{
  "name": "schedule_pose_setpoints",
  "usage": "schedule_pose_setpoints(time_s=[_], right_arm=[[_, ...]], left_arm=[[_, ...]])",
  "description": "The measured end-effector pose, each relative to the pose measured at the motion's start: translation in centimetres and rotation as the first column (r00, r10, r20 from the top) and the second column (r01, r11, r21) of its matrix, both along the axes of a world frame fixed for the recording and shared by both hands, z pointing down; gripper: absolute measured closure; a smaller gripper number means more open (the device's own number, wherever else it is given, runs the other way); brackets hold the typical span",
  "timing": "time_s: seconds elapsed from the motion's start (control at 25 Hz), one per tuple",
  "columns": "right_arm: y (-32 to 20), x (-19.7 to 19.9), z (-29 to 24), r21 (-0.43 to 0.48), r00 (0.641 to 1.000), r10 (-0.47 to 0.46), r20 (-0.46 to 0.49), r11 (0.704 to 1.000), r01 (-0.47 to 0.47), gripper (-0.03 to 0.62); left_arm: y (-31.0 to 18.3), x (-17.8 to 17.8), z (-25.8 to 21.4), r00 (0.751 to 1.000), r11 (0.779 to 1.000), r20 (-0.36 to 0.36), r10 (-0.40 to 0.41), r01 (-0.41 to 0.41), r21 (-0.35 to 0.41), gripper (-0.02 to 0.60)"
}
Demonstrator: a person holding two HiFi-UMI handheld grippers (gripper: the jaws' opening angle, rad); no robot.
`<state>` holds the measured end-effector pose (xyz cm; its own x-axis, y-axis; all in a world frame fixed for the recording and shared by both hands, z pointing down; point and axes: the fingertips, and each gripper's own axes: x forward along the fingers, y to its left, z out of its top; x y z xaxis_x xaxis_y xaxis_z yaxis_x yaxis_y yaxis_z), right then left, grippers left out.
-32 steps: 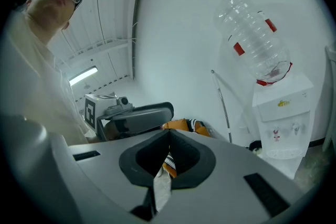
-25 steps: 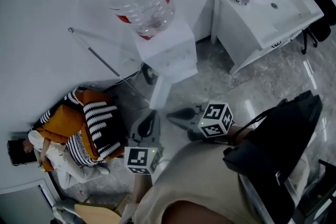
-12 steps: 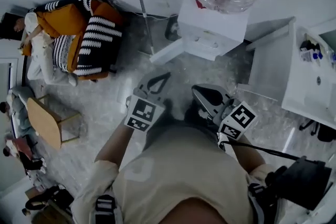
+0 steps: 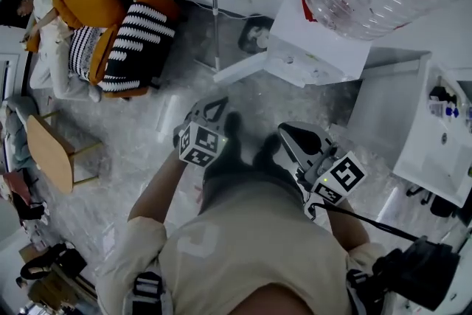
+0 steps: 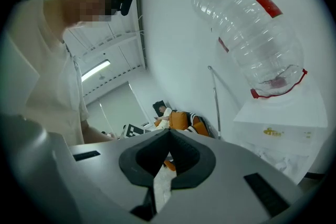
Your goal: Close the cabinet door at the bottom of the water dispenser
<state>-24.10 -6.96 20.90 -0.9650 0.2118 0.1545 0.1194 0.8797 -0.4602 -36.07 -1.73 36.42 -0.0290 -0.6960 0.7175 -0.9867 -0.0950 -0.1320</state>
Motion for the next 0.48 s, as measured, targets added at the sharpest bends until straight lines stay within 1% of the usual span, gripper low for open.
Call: schedule_pose_setpoints(time_s=[0.16,0.28,0.36,0.48], right_arm=[[1.4,-3.2,1.7,-0.040,0.998,0.042,-0.045,0.998,-0.044,0.583],[2.6,-5.5,3.2,-0.088,0.996,0.059,-0.065,0.994,-0.064,0.583],[3.6,-6.6,4.6,-0.105,0.995,0.049,-0.081,0.993,-0.057,0.583],[4.3,-8.5,7.7,-0.089,0.993,0.022,-0.114,0.996,-0.032,0.583]], left_arm=[[0.9,-3.6,4.5,0.999,0.999,-0.009,0.033,-0.033,-0.042,0.591],[0.7,-6.3,7.4,0.998,0.997,0.000,0.057,-0.057,-0.053,0.591],[0.4,-7.8,9.3,0.998,0.997,0.010,0.060,-0.060,-0.056,0.590],[-0.3,-10.5,12.5,0.997,0.996,0.037,0.065,-0.062,-0.068,0.591]])
